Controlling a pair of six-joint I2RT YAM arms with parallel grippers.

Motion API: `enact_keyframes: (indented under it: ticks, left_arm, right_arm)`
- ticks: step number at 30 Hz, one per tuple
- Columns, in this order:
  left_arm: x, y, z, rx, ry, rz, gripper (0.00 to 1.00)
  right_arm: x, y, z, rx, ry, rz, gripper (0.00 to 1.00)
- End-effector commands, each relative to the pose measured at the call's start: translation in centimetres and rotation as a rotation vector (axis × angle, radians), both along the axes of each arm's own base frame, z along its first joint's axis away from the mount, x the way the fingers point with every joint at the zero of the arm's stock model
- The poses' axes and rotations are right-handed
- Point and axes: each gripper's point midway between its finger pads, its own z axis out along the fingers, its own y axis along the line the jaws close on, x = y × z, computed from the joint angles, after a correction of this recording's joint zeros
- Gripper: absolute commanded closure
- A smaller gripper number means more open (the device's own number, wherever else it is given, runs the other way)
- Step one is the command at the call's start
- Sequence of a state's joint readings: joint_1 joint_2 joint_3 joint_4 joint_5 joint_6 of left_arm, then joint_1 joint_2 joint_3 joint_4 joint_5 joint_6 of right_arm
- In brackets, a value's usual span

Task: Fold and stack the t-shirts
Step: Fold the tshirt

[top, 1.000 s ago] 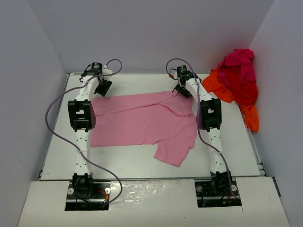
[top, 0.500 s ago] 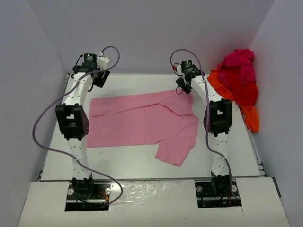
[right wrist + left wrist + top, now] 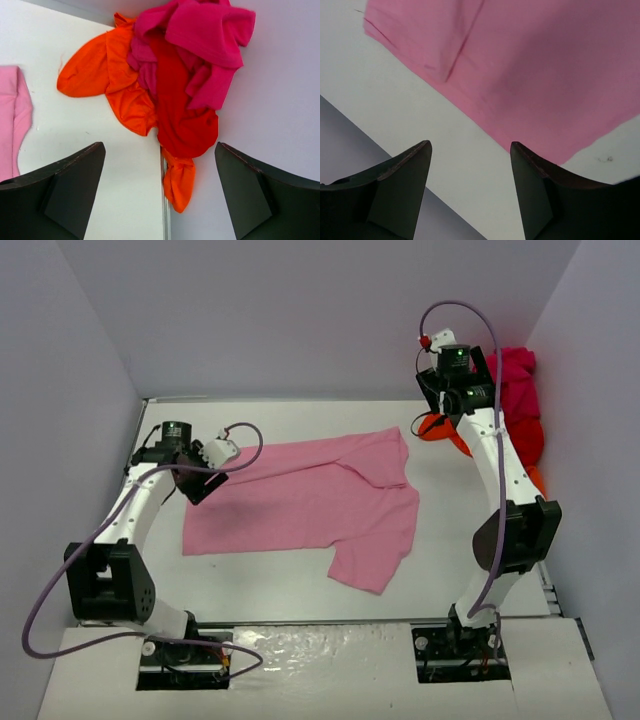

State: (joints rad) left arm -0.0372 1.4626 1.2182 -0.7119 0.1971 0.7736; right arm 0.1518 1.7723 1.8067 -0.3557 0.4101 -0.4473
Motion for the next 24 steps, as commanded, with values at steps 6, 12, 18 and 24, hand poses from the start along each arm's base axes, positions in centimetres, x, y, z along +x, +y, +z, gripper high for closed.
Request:
enact_keyframes:
  ticks: [6, 12, 18, 24]
  left_arm:
    - [-7.2, 0.5, -2.7, 0.163, 0.117, -0.27, 0.4]
    - [-10.3, 1.8, -6.2, 0.28, 0.209, -0.337, 0.4]
    - [-10.0, 2.4, -8.1, 0.319, 0.201, -0.336, 0.4]
    - [-9.4, 3.1, -10.2, 0.356, 0.227, -0.325, 0.4]
  right_arm:
    - [-3.2, -0.8, -0.1, 0.032, -0.038, -0.081, 0.11]
    - [-4.4, -1.1, -0.5, 0.031, -0.033, -0.088, 0.1]
    - [-4.7, -1.3, -0.2, 0.039, -0.042, -0.087, 0.1]
    - [-5.3, -1.0, -0.3, 0.056, -0.04, -0.067, 0.1]
